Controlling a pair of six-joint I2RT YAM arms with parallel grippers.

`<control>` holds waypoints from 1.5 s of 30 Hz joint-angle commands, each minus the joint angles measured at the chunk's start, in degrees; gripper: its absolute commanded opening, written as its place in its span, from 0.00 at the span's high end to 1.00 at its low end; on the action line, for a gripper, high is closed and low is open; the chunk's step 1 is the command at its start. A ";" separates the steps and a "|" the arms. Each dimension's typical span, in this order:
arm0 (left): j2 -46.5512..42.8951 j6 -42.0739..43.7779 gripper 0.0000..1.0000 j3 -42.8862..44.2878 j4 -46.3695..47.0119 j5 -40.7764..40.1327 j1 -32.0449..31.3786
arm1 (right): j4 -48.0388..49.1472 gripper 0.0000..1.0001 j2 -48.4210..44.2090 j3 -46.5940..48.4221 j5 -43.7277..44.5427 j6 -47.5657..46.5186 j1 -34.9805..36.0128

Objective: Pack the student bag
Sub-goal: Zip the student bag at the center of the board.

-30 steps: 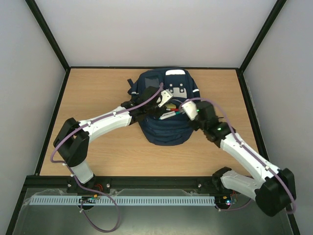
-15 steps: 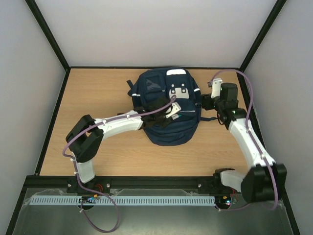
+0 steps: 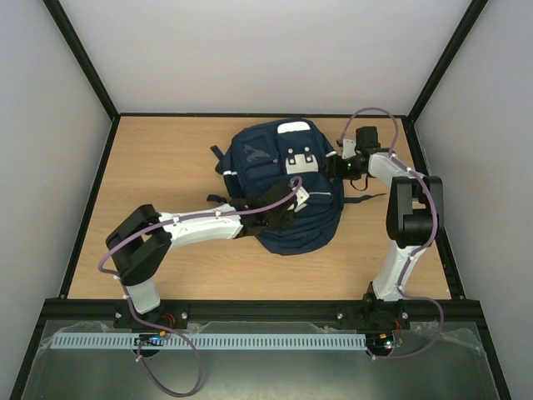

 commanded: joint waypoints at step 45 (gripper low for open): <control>-29.53 -20.62 0.47 -35.19 8.11 -4.10 -1.41 | -7.19 0.55 -10.49 -1.58 -16.59 -8.19 21.15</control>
